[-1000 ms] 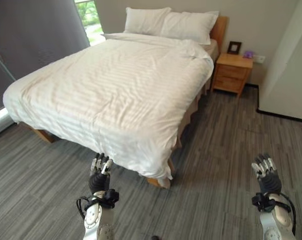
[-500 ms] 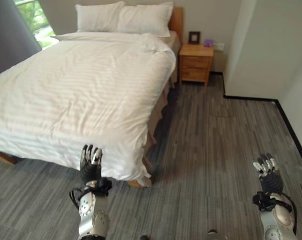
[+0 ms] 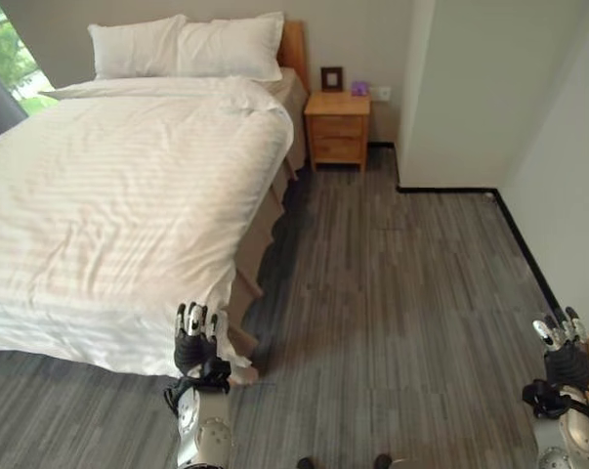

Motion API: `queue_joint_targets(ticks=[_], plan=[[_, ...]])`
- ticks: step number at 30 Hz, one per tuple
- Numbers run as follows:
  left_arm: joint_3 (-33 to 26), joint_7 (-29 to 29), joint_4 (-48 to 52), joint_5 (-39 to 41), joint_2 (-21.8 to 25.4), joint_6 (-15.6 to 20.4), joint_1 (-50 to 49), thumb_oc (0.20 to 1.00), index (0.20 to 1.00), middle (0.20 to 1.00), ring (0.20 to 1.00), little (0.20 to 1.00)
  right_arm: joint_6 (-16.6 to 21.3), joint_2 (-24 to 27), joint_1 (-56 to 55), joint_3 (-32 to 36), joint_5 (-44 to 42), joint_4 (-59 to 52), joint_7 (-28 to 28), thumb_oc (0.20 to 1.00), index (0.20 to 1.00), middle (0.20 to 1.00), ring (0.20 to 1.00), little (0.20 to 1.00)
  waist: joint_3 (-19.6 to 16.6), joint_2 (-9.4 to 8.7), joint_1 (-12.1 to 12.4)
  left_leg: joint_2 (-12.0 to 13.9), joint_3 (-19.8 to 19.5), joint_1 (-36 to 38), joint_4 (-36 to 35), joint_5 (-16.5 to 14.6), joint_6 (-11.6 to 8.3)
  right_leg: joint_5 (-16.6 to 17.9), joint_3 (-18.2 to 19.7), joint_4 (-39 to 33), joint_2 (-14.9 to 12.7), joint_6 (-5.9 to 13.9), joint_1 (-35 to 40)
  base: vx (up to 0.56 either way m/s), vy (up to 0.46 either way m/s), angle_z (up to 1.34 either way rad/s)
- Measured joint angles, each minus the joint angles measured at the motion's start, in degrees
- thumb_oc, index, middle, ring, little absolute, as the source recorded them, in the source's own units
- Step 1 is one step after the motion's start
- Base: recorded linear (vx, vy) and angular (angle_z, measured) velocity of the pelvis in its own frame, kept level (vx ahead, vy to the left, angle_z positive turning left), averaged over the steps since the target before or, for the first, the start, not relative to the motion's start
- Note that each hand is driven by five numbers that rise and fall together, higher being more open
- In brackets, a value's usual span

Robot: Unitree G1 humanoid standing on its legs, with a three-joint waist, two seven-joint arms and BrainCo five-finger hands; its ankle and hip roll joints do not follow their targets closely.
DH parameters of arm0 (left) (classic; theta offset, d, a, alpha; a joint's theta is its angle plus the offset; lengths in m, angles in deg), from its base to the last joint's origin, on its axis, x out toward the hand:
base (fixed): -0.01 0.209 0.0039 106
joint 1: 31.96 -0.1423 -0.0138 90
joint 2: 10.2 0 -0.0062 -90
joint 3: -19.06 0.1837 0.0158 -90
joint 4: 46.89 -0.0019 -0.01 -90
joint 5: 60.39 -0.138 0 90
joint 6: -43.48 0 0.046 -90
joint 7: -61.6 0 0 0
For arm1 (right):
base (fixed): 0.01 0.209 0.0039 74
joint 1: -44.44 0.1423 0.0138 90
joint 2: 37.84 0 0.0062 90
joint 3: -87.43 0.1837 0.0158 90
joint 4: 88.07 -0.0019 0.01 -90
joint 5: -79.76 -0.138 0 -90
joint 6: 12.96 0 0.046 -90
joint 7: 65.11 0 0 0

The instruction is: Making the bed.

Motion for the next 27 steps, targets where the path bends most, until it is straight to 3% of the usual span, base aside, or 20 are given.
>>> queue_joint_targets(ticks=[4, 6, 12, 16, 17, 19, 20, 21, 22, 24, 25, 27], plan=[[0.32, 0.02, 0.11, -0.01, 0.06, 0.01, 0.50, 1.000, 1.000, 1.000, 1.000, 1.000, 0.00, -0.24, 0.92, -0.83, -0.08, 0.00, 0.06, 1.000, 1.000, 1.000, 1.000, 1.000, -0.04, 1.46, -0.06, -0.28, -0.20, 1.82, -3.65, -1.04, 0.00, -0.02, -0.18, 0.14, -0.21, 0.99, -0.02, 0.09, 0.078, 0.03], [0.07, 0.07, 0.16, -0.01, 0.32, 0.02, 0.38, 1.000, 1.000, 1.000, 1.000, 1.000, -0.03, -0.27, 1.13, -2.15, -0.13, 0.00, 0.63, 1.000, 1.000, 1.000, 1.000, 1.000, -0.25, 2.30, -0.03, -0.13, -0.20, 2.07, -4.37, -3.26, 0.00, -0.17, -0.05, 0.60, -0.05, 1.24, -0.47, 0.10, 0.092, -0.03], [-2.19, 0.46, 0.11, -0.04, 0.72, 0.13, 0.23, 1.000, 1.000, 1.000, 1.000, 1.000, -0.21, -0.17, 1.75, -3.92, -0.13, 0.00, 1.72, 1.000, 1.000, 1.000, 1.000, 1.000, 0.02, 2.20, 0.80, -0.78, 0.28, 1.93, -4.37, -4.33, 0.22, -0.95, 0.98, 2.01, -0.76, 1.50, -1.80, 0.08, 0.076, -0.08], [-3.21, 1.05, 0.04, -0.02, 2.31, 0.97, 0.24, 1.000, 1.000, 1.000, 1.000, 1.000, -0.58, 1.10, 2.69, -4.62, 0.19, -0.03, 2.05, 1.000, 1.000, 1.000, 1.000, 1.000, 0.54, 1.31, 1.62, -2.08, 1.57, 0.90, -4.05, -4.56, 1.25, -2.78, 2.63, 9.10, -2.08, 2.25, -6.57, 0.05, 0.072, -0.13], [-3.24, 1.45, -0.19, -0.05, 2.73, 1.07, 0.72, 1.000, 1.000, 1.000, 1.000, 1.000, -0.69, 1.06, 2.68, -4.62, 0.42, -0.08, 2.11, 1.000, 1.000, 1.000, 1.000, 1.000, 1.30, 0.48, 1.50, -3.14, 1.34, 0.66, -3.08, -5.37, 2.47, -1.95, 2.76, 13.69, -2.94, 3.42, -8.68, 0.17, 0.038, -0.07], [-2.98, 2.20, -0.11, -0.21, 4.03, 1.45, 0.99, 1.000, 1.000, 1.000, 1.000, 1.000, -1.22, 1.07, 2.95, -5.34, 0.47, -0.09, 2.39, 1.000, 1.000, 1.000, 1.000, 1.000, 2.59, -0.82, 1.18, -3.49, 1.54, 1.45, -2.63, -6.33, 2.22, -2.29, 3.38, 25.10, -4.24, 5.17, -13.82, 0.27, 0.009, -0.17], [-2.97, 2.33, -0.17, -0.27, 4.48, 1.46, 0.88, 1.000, 1.000, 1.000, 1.000, 1.000, -1.29, 0.91, 3.23, -5.63, 0.46, -0.12, 2.38, 1.000, 1.000, 1.000, 1.000, 1.000, 3.46, -0.93, 1.40, -3.33, 1.70, 2.31, -3.13, -6.44, 2.65, -1.66, 3.94, 29.99, -4.67, 7.32, -16.73, 0.38, -0.075, -0.08], [-2.84, 2.53, -0.21, -0.29, 4.58, 1.48, 0.81, 1.000, 1.000, 1.000, 1.000, 1.000, -1.41, 0.57, 2.29, -5.73, 0.42, -0.25, 2.38, 1.000, 1.000, 1.000, 1.000, 1.000, 3.63, -0.49, 0.63, -3.05, 1.48, 2.04, -3.58, -7.25, 1.53, -2.22, 3.18, 27.90, -5.62, 7.29, -18.73, 0.38, -0.075, 0.05], [-2.88, 2.62, 0.27, -0.27, 4.53, 1.56, 0.64, 1.000, 1.000, 1.000, 1.000, 1.000, -1.49, 0.03, 2.04, -5.67, 0.39, -0.24, 2.39, 1.000, 1.000, 1.000, 1.000, 1.000, 3.20, -0.91, 0.37, -2.81, 2.03, 1.93, -4.40, -7.05, 1.83, -2.36, 0.80, 22.06, -6.87, 6.88, -18.29, 0.30, -0.089, 0.24], [-2.76, 2.58, 0.11, -0.28, 4.88, 1.62, 0.76, 1.000, 1.000, 1.000, 1.000, 1.000, -1.47, -0.89, 1.85, -5.71, 0.12, -0.16, 2.41, 1.000, 1.000, 1.000, 1.000, 1.000, 3.22, -1.24, -0.43, -1.94, 1.64, 1.83, -4.33, -7.07, 1.80, -1.62, 1.23, 11.18, -6.19, 6.37, -17.03, 0.50, -0.179, 0.12], [-2.86, 2.62, -0.12, -0.27, 4.85, 1.62, 0.89, 1.000, 1.000, 1.000, 1.000, 1.000, -1.48, -1.04, 1.83, -5.82, 0.12, -0.11, 2.42, 1.000, 1.000, 1.000, 1.000, 1.000, 3.26, -1.18, -0.91, -1.33, 1.27, 2.33, -4.23, -7.20, 1.61, 0.62, 1.89, 9.17, -5.76, 5.95, -16.58, 0.59, -0.252, 0.12], [-2.49, 2.70, -0.03, -0.30, 5.07, 1.79, 3.49, 1.000, 1.000, 1.000, 1.000, 1.000, -1.42, -0.78, 2.18, -5.73, 0.12, -0.52, 2.47, 1.000, 1.000, 1.000, 1.000, 1.000, 3.02, -0.42, -3.18, 0.81, -0.46, -0.66, -1.70, -8.26, -0.02, 2.08, 9.90, 4.71, -2.36, 6.62, -15.98, 0.30, -0.165, 0.41]])
